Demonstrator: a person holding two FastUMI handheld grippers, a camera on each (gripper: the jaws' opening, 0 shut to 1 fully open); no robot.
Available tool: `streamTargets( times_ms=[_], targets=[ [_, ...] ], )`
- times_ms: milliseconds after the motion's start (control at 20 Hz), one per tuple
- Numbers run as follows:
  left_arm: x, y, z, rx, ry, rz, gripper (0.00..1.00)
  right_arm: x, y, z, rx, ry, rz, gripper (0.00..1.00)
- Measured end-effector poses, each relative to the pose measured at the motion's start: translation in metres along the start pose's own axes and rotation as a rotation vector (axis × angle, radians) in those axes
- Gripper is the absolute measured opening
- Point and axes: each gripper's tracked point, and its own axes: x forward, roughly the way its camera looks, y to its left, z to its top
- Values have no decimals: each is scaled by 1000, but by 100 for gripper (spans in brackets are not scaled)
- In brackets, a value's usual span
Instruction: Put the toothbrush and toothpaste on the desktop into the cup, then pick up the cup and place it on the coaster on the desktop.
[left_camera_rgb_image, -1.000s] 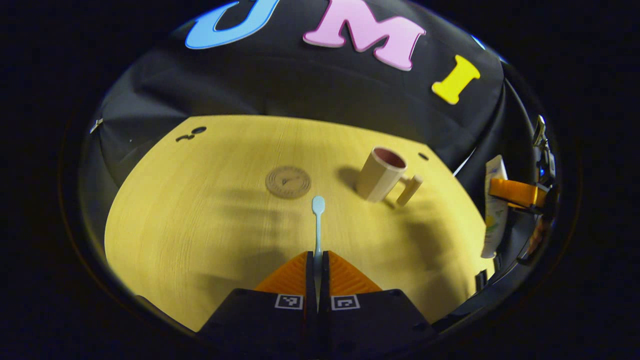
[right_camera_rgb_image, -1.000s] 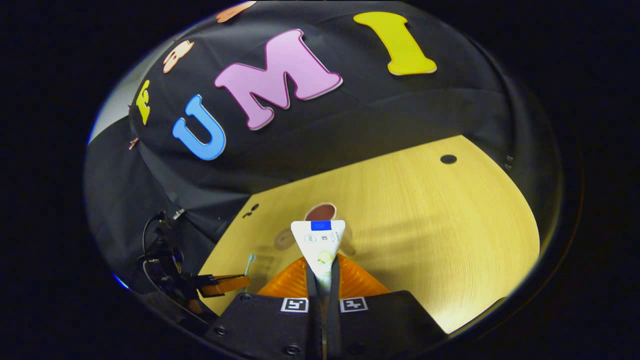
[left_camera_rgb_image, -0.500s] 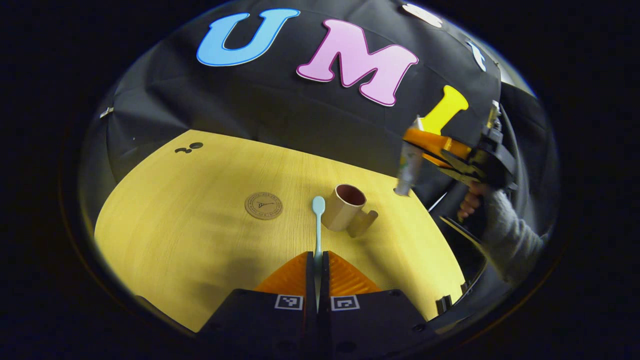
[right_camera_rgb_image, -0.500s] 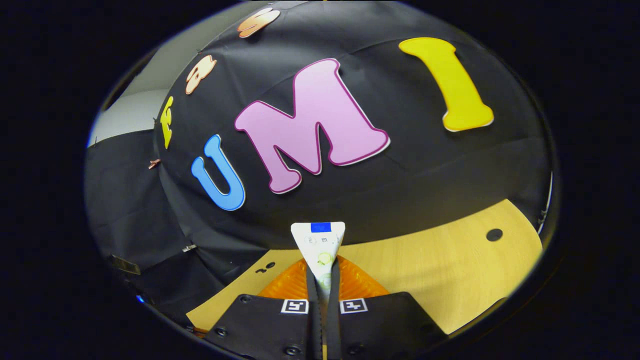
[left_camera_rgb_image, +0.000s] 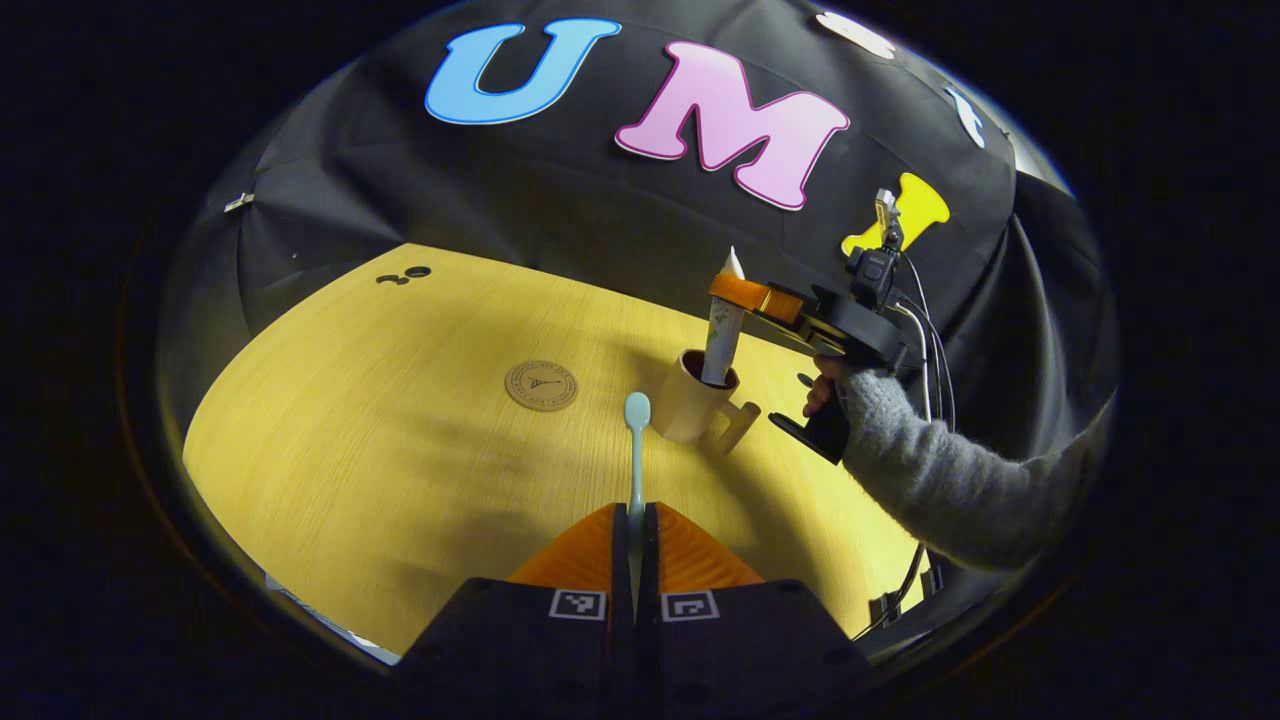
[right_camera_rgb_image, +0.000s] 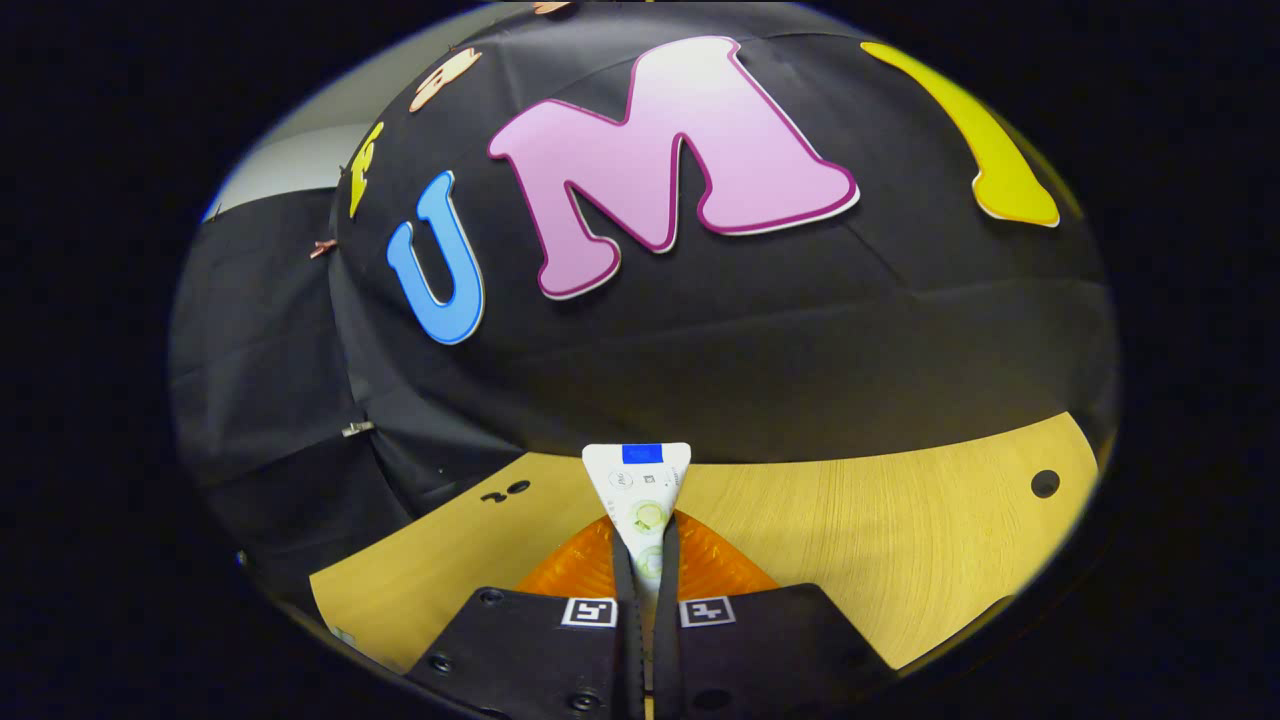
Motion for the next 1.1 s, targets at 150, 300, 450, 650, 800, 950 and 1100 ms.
streamTargets(
  times_ms=[150, 300, 450, 650, 800, 950, 1100],
  targets=[
    [1, 1, -4, -15, 2, 13, 6, 7, -10, -20, 6, 31, -31, 8],
    [1, 2, -5, -17, 2, 21, 6, 5, -11, -35, -2, 50, -35, 8],
    [4, 2, -2, -13, -5, 23, 6, 5, -10, -35, -23, 44, -45, 8],
    [9, -3, 11, -3, -35, 13, 6, -5, -10, -48, -52, 79, -57, 16],
    [14, -8, 25, 6, -61, -7, 6, -13, -9, -62, -43, 124, -53, 18],
    [23, -18, 45, 7, -100, -34, 6, -20, -9, -61, -20, 121, -55, 29],
    [33, -35, 80, -3, -180, -81, 6, -36, -17, -48, 12, 102, -82, 25]
  ],
)
